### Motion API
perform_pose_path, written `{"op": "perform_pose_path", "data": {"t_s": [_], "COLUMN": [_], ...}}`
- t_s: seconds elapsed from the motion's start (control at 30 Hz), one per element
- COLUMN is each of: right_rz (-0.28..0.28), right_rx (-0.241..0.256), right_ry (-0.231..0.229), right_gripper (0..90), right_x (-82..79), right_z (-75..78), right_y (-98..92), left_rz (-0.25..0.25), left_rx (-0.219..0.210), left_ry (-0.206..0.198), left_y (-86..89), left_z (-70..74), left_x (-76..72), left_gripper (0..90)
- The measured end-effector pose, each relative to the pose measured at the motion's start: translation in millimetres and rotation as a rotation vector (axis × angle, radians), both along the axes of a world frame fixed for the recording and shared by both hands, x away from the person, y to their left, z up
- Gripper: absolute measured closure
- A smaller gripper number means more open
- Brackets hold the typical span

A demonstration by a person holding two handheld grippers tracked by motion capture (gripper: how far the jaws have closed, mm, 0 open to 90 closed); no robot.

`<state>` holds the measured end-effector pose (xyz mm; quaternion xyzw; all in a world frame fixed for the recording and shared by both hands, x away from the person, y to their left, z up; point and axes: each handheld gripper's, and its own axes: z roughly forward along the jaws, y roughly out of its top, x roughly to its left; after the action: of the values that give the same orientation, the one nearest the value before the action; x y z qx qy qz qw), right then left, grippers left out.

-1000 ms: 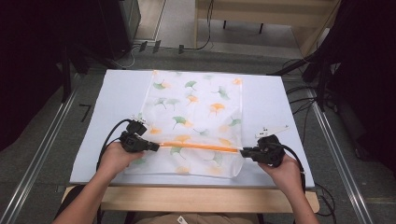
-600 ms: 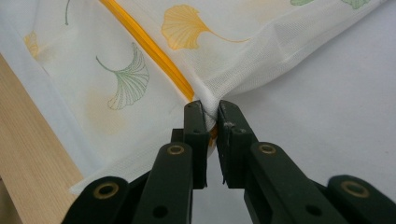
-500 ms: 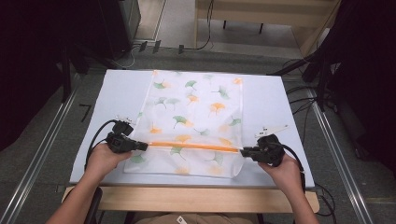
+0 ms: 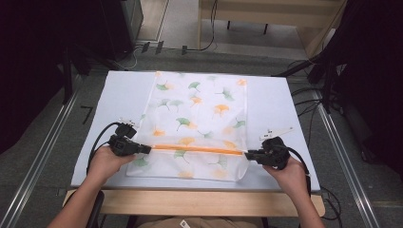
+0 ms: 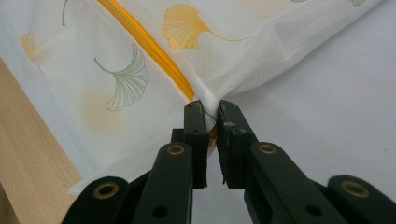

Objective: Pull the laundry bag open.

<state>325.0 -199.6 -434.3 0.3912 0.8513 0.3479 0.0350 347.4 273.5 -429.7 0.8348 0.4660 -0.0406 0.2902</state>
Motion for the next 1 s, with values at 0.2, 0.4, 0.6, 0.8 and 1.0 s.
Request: {"op": "perform_pose_path", "data": {"t_s": [0.2,0.4,0.6,0.8,1.0], "right_rz": [-0.001,0.000,0.001,0.001,-0.001], "right_rx": [0.000,0.000,0.002,-0.004,-0.003], "right_ry": [0.004,0.003,0.002,0.002,0.003], "right_gripper": [84.1,84.1,84.0,84.1,84.1], "right_x": [0.2,0.4,0.4,0.4,1.5], "right_z": [-0.3,-0.5,-0.3,-0.8,-1.3], "right_y": [-0.2,-0.4,-0.6,0.0,-2.1], "left_rz": [0.001,0.003,0.001,0.012,0.054], "left_rx": [-0.004,-0.004,-0.018,-0.013,-0.001], "left_ry": [-0.001,0.001,0.016,0.014,0.006], "left_y": [-0.2,-0.1,3.2,7.5,28.8], "left_z": [0.0,-0.2,-1.6,-1.1,-0.3], "left_x": [-0.1,0.0,0.5,-0.1,-3.7], "left_gripper": [90.0,90.0,90.0,90.0,90.0]}}
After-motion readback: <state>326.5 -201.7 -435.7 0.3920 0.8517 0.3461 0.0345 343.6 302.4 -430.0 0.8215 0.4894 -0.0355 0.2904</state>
